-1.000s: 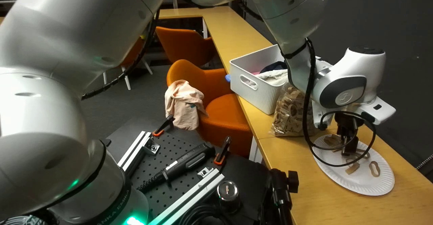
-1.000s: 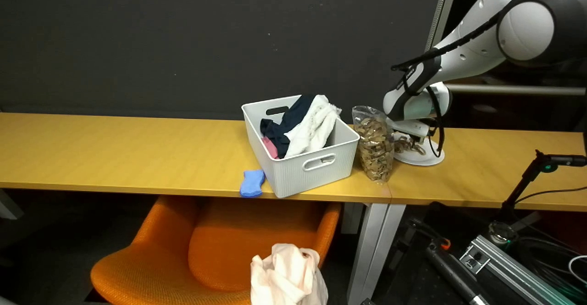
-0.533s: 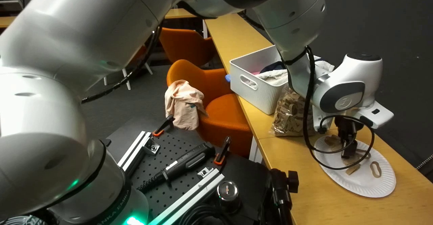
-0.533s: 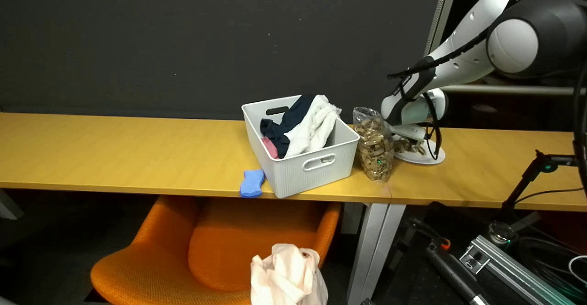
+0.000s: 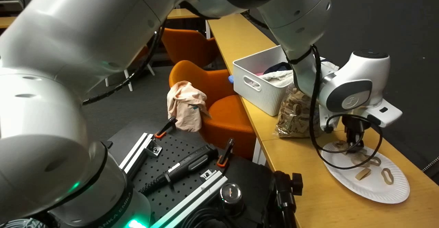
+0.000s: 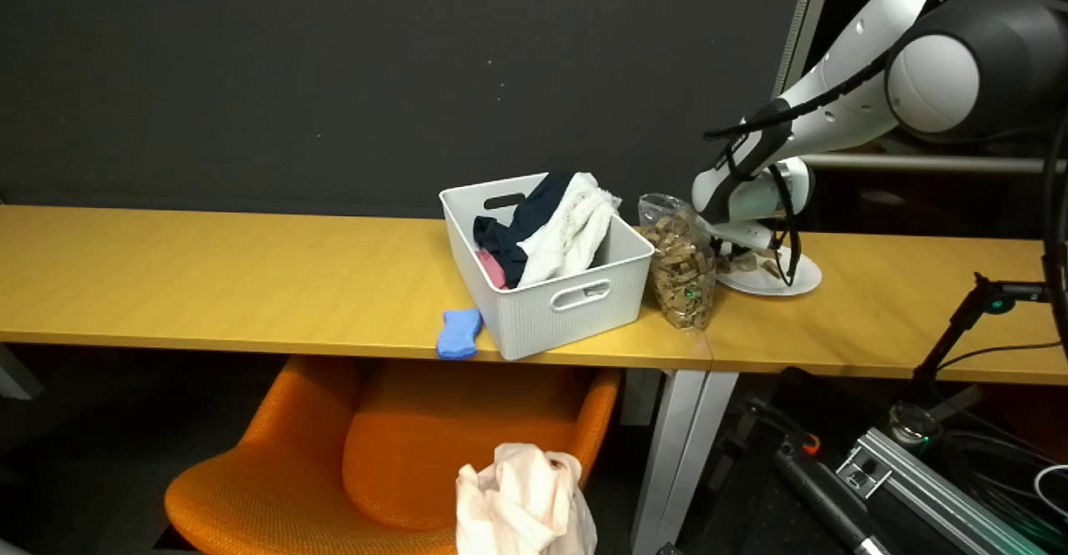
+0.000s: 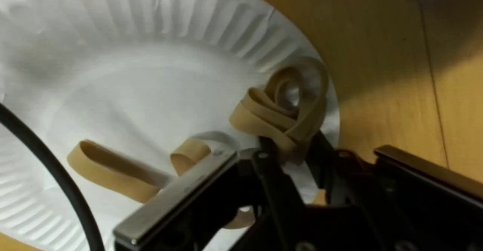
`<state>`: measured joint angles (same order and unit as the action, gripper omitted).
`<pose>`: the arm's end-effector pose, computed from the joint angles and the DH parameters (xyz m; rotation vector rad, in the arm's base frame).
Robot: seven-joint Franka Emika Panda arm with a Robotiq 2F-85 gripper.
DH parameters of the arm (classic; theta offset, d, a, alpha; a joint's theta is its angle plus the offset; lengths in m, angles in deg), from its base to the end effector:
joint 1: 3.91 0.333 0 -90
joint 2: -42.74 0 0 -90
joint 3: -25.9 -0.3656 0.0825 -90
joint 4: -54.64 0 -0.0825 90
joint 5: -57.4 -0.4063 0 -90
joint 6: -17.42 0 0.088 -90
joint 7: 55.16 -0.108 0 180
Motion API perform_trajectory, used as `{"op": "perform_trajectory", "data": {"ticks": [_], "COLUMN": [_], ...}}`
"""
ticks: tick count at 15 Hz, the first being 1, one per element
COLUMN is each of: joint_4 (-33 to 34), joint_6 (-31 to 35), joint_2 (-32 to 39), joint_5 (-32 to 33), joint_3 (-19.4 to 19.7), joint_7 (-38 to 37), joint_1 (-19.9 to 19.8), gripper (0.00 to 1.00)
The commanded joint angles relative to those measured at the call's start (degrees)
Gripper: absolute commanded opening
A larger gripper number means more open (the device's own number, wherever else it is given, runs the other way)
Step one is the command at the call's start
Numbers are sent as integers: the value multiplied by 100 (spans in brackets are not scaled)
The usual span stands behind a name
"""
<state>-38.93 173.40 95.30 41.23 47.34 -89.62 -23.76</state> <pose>0.5871 -0.4666 0.1438 2.2772 -1.9101 0.3595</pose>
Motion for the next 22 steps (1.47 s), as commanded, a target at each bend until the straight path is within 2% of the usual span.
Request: {"op": "perform_trajectory", "data": {"ticks": [1, 10, 14, 17, 22], "joint_4": [-11, -339, -503, -620, -915], "joint_6": [95, 56, 66, 36, -201], "joint_2": [-87, -495, -854, -1155, -1930], "joint_5": [-140, -331, -366, -376, -194], "joint_3": [-87, -457, -496, -467, -192], "joint_7": [-14, 111, 202, 203, 123], "joint_1": [-45, 32, -49, -88, 14], "gripper": [0, 1, 1, 1, 1]}}
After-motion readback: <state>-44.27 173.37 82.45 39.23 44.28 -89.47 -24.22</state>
